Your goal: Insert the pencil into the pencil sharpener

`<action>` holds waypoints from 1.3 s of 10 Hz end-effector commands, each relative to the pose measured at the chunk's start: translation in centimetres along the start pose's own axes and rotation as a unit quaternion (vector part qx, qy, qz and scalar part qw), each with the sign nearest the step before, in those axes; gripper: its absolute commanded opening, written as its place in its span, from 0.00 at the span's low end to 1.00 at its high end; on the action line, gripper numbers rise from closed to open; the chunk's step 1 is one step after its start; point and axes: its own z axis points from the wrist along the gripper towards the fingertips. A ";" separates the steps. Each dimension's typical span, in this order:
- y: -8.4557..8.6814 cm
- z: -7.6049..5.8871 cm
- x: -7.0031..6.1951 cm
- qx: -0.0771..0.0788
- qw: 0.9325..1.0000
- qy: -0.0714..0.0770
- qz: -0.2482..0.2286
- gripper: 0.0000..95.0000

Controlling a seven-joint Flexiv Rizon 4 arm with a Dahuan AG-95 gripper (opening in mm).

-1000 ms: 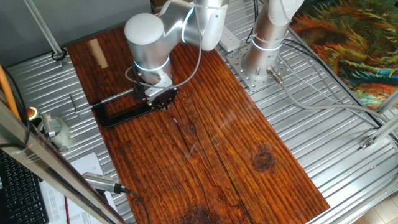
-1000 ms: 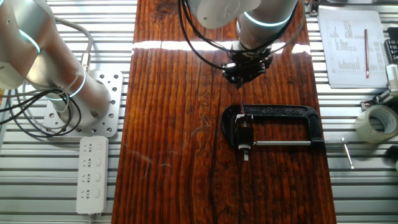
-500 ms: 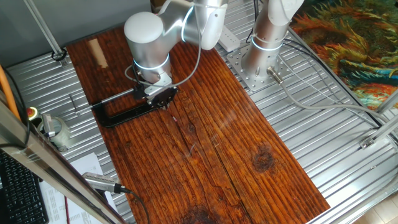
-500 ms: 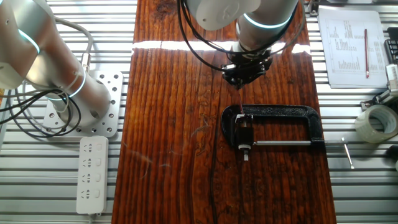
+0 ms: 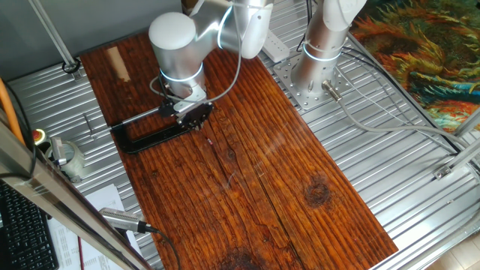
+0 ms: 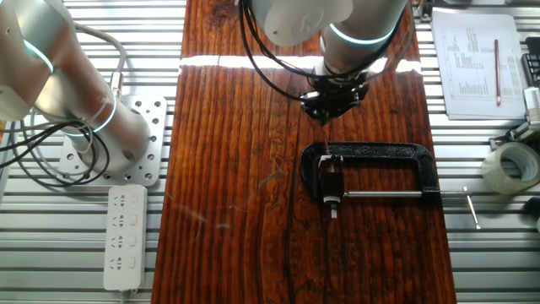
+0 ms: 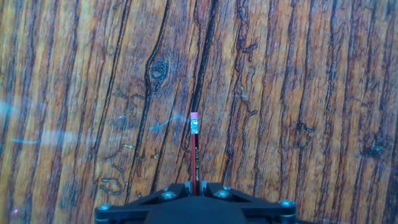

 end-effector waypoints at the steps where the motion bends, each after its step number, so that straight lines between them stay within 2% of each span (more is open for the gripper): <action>1: 0.1 -0.1 0.2 0.000 1.000 0.001 -0.001 0.00; 13: 0.5 -0.2 1.3 0.000 1.000 0.000 -0.006 0.00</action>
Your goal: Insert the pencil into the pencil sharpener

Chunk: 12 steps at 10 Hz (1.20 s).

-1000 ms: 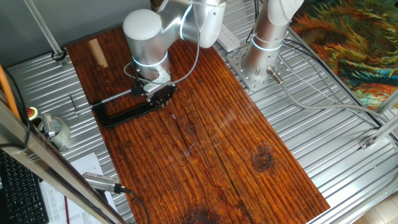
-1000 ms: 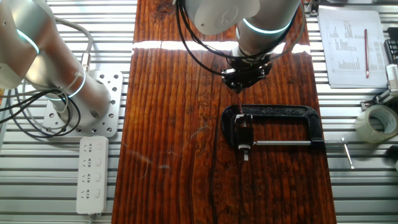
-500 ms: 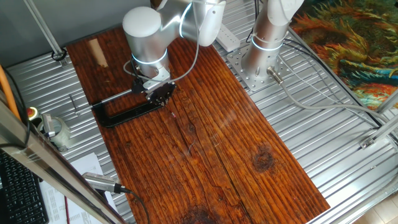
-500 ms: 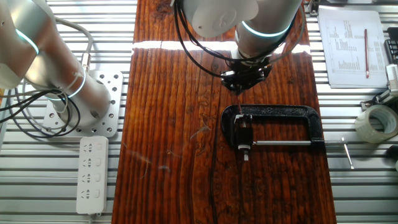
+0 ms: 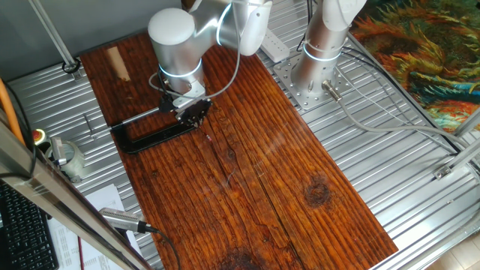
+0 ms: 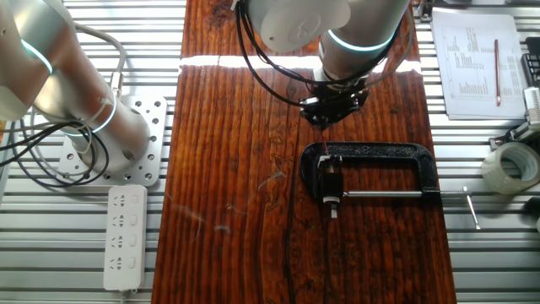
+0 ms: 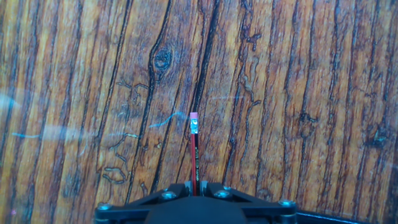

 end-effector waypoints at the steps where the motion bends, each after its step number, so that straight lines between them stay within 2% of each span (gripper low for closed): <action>1: 0.1 0.0 -0.1 0.000 1.000 -0.001 -0.001 0.00; 8: 0.2 -0.2 0.3 0.002 1.000 -0.008 -0.013 0.00; 12: 0.4 -0.3 0.5 0.003 1.000 -0.006 -0.018 0.00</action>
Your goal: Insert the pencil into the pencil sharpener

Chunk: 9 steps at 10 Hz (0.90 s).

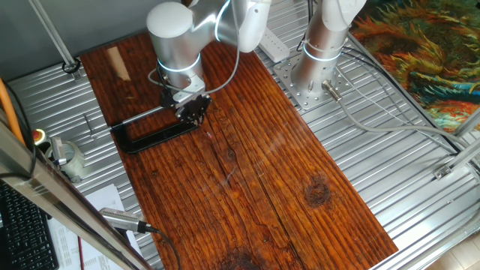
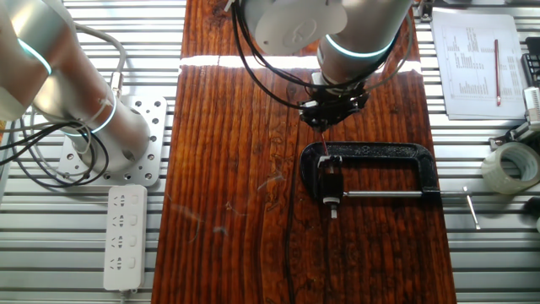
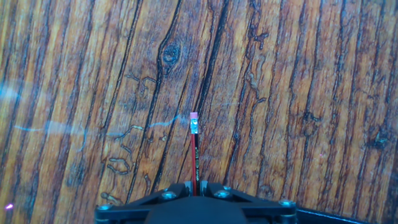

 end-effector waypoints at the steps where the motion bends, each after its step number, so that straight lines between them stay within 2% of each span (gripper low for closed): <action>1: 0.1 0.0 0.1 -0.001 1.000 0.001 0.000 0.00; 9: 0.2 0.2 0.4 0.009 1.000 -0.004 -0.011 0.00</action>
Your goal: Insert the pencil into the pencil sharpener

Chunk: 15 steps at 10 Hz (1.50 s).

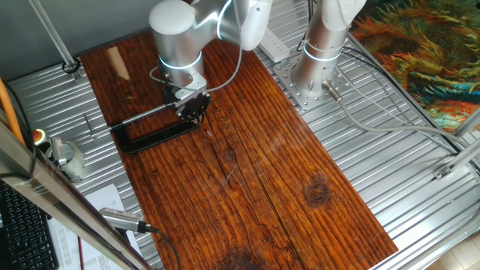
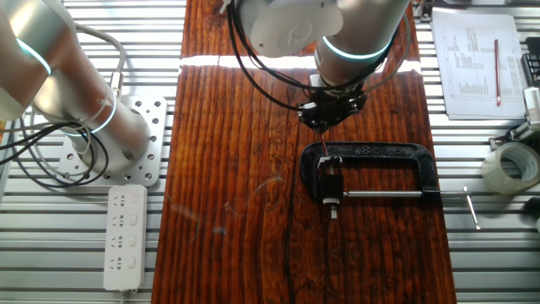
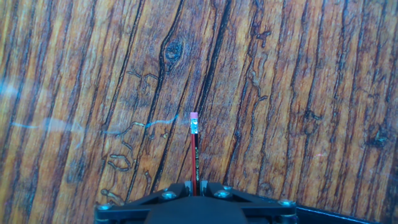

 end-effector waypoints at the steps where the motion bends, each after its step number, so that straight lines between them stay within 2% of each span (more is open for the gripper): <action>1: 0.0 0.0 0.1 0.000 1.000 -0.005 -0.002 0.00; 7: 0.3 -0.2 0.4 0.002 1.000 -0.014 -0.008 0.00; 10: 0.1 -0.4 0.5 0.011 1.000 -0.020 -0.009 0.00; 12: 0.0 -0.5 0.6 0.011 1.000 -0.020 -0.009 0.00; 15: 0.1 -0.7 0.7 0.019 0.999 -0.033 0.000 0.00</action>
